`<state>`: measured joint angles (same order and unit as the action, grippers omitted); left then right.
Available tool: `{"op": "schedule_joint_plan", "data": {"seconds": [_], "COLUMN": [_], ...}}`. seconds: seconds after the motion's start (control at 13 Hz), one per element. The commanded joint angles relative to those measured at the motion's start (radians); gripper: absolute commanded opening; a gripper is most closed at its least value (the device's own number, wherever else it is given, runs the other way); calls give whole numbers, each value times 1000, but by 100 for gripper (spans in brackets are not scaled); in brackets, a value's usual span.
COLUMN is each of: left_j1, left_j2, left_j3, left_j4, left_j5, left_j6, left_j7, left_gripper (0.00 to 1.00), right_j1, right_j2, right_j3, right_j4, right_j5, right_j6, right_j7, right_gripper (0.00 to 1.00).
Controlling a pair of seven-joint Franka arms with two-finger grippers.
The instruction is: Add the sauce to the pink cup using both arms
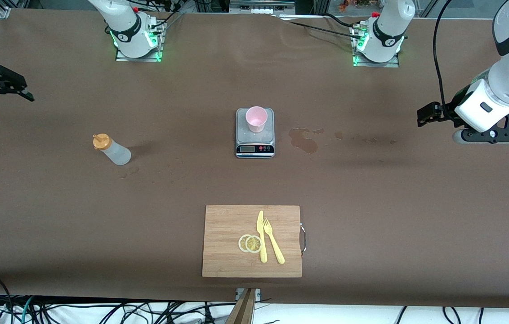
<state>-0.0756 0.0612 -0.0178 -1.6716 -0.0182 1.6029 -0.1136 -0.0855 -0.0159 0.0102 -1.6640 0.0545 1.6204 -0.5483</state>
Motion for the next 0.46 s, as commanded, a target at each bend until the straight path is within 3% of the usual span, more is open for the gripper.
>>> {"op": "schedule_joint_plan", "data": {"seconds": [0.0, 0.23, 0.39], "left_j1": [4, 4, 0], "left_j2": [3, 5, 5], "left_j3": [-5, -7, -7], "left_j4": [21, 21, 21], "left_j5": [12, 23, 24], "left_j6": [-24, -23, -23], "left_j7": [17, 17, 17], "left_gripper": [100, 100, 100], "right_j1": [59, 61, 59], "right_j2": [-12, -2, -9], "right_j3": [-1, -6, -19], "right_j4": [-13, 4, 3], "right_j5": [-64, -61, 5], "right_j6": [27, 49, 75], "right_j7": [213, 257, 263], "right_gripper": [100, 100, 100]}}
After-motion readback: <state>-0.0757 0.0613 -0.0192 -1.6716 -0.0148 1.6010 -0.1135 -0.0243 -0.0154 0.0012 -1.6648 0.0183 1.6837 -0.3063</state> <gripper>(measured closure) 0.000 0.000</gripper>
